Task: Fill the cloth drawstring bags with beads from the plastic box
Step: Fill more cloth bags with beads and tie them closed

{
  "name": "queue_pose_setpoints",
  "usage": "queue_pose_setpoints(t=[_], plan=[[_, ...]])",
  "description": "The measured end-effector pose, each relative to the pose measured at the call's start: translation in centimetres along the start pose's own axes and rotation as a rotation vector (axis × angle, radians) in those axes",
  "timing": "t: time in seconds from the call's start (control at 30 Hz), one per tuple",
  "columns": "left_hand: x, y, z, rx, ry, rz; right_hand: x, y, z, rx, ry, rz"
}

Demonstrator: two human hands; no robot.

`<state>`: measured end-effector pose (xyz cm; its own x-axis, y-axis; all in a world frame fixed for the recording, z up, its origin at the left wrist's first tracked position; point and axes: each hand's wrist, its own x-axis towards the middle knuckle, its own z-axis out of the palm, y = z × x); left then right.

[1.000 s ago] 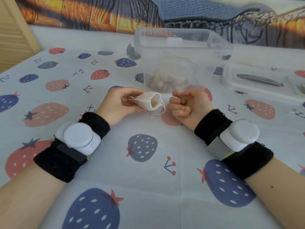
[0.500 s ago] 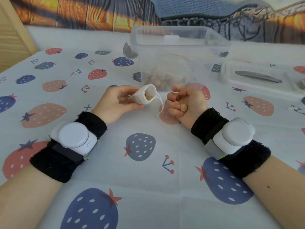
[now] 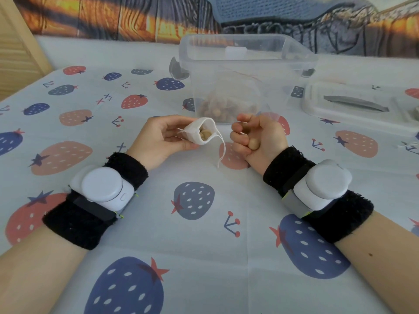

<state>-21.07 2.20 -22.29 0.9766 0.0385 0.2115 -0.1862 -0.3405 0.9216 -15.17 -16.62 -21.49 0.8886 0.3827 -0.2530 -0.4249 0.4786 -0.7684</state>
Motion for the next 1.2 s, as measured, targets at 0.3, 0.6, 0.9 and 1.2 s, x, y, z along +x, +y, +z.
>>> queue_pose_setpoints(t=[0.3,0.6,0.9,1.2], plan=[[0.0,0.0,-0.1,0.033,0.015,-0.008,-0.4,0.2,0.5,-0.224,-0.087,-0.092],[0.0,0.0,0.2,0.025,0.035,-0.013,-1.3,1.0,1.1,-0.453,-0.126,-0.461],[0.2,-0.3,0.1,0.087,0.033,-0.001,-1.1,2.0,0.9,-0.728,-0.174,-0.715],[0.2,-0.4,0.0,0.102,0.042,0.017,-0.5,2.0,0.7,-0.783,-0.163,-0.677]])
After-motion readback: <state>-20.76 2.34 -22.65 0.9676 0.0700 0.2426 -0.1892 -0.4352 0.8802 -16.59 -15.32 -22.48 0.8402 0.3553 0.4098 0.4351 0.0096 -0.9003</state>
